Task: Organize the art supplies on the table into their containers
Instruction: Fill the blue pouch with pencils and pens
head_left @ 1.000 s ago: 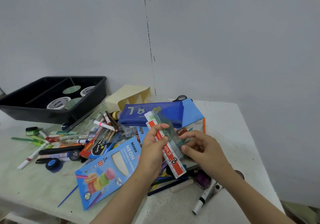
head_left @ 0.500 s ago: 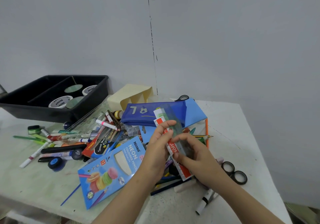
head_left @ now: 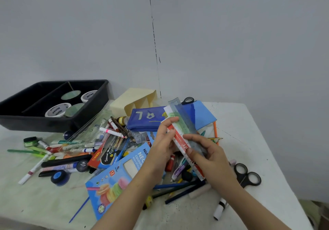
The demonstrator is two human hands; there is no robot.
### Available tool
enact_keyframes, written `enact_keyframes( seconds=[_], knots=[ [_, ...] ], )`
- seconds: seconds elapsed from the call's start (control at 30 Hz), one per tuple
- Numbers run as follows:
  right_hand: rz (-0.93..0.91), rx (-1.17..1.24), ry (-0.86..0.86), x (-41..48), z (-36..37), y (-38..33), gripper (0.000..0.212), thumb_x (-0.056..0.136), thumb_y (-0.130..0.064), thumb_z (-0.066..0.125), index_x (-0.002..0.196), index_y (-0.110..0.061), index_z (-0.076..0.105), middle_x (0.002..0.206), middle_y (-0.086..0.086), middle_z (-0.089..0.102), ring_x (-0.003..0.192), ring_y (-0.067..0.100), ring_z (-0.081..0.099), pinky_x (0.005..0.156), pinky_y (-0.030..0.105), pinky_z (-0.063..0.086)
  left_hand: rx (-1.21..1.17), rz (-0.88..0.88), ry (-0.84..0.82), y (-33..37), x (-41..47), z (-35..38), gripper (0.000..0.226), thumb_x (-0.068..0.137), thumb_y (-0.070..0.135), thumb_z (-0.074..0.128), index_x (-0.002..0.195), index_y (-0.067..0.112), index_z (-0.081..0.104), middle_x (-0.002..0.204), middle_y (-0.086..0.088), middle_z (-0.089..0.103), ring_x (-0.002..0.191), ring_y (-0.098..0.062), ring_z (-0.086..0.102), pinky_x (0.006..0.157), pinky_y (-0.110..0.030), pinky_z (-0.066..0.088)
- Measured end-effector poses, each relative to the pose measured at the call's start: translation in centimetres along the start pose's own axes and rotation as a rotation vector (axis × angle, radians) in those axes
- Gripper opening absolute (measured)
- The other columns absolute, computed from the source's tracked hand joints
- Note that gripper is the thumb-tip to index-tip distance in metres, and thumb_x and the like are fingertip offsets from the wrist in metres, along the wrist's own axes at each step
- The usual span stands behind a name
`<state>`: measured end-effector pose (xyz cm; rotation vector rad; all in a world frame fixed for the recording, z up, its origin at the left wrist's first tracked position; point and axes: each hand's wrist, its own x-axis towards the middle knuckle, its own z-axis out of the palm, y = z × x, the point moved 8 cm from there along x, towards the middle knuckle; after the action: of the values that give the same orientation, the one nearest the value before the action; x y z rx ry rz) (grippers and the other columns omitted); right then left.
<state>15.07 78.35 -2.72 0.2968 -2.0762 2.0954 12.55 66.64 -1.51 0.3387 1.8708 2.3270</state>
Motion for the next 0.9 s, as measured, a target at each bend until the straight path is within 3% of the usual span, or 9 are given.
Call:
enact_keyframes(
  seconds=[0.13,0.2,0.27,0.33,0.4,0.57,0.77,0.9],
  knots=[
    [0.06,0.071,0.088,0.1,-0.3,0.1,0.026,0.086,-0.003,0.062,0.104,-0.021,0.069,0.104,-0.014,0.069,0.095,0.007,0.065,0.072,0.019,0.052,0.315,0.253,0.202,3.0,0.6,-4.7,0.018,0.099,0.017,0.043,0.11,0.028,0.052,0.102,0.002,0.066,0.087,-0.013,0.065,0.072,-0.03,0.053],
    [0.086,0.066,0.12,0.0,-0.3,0.1,0.026,0.086,-0.003,0.062,0.104,-0.022,0.068,0.103,-0.017,0.068,0.094,0.006,0.065,0.072,0.021,0.054,0.567,0.386,0.209,4.5,1.3,-6.9,0.019,0.092,0.019,0.051,0.103,0.034,0.055,0.104,0.011,0.064,0.093,-0.002,0.059,0.075,-0.033,0.051],
    [0.109,0.065,0.146,-0.2,-0.2,0.2,0.026,0.087,-0.004,0.061,0.104,-0.022,0.068,0.101,-0.02,0.068,0.093,0.005,0.065,0.072,0.022,0.055,0.905,0.461,0.108,4.9,2.4,-8.1,0.021,0.084,0.02,0.057,0.094,0.038,0.061,0.117,0.012,0.058,0.107,0.0,0.05,0.09,-0.035,0.043],
    [0.121,0.068,0.177,-0.4,0.0,0.3,0.027,0.086,-0.002,0.062,0.104,-0.021,0.068,0.1,-0.019,0.068,0.092,0.005,0.065,0.071,0.022,0.055,1.186,0.421,-0.046,4.0,3.8,-8.9,0.022,0.077,0.02,0.058,0.086,0.035,0.07,0.13,0.003,0.053,0.116,-0.011,0.046,0.099,-0.038,0.035],
    [0.127,0.055,0.203,-0.6,0.3,0.4,0.027,0.085,-0.001,0.062,0.102,-0.022,0.069,0.099,-0.018,0.068,0.09,0.004,0.065,0.068,0.019,0.053,1.349,0.349,-0.161,2.9,4.7,-9.4,0.026,0.078,0.01,0.058,0.088,0.027,0.075,0.132,-0.005,0.056,0.117,-0.026,0.052,0.099,-0.042,0.039],
    [0.138,0.046,0.229,-0.9,0.8,0.2,0.027,0.085,-0.001,0.063,0.101,-0.021,0.07,0.096,-0.019,0.069,0.084,0.001,0.065,0.063,0.013,0.05,1.393,0.51,-0.088,4.4,4.9,-9.1,0.035,0.074,-0.007,0.054,0.102,0.006,0.072,0.106,-0.009,0.07,0.092,-0.027,0.068,0.078,-0.038,0.054],
    [0.126,0.093,0.223,-0.8,1.3,-0.7,0.023,0.075,-0.009,0.072,0.087,-0.028,0.075,0.09,-0.012,0.072,0.075,0.006,0.066,0.061,0.017,0.051,1.272,0.472,0.006,5.0,6.2,-8.8,0.052,0.081,0.003,0.062,0.132,0.01,0.052,0.127,-0.004,0.054,0.115,-0.02,0.05,0.088,-0.023,0.038],
    [0.182,0.084,0.229,-0.4,1.5,-0.3,0.021,0.074,-0.012,0.072,0.085,-0.029,0.076,0.088,-0.01,0.072,0.072,0.005,0.065,0.059,0.016,0.049,1.234,0.456,0.033,5.4,6.8,-7.9,0.062,0.078,0.007,0.064,0.137,0.007,0.045,0.129,-0.007,0.049,0.119,-0.022,0.044,0.095,-0.022,0.032]
  ],
)
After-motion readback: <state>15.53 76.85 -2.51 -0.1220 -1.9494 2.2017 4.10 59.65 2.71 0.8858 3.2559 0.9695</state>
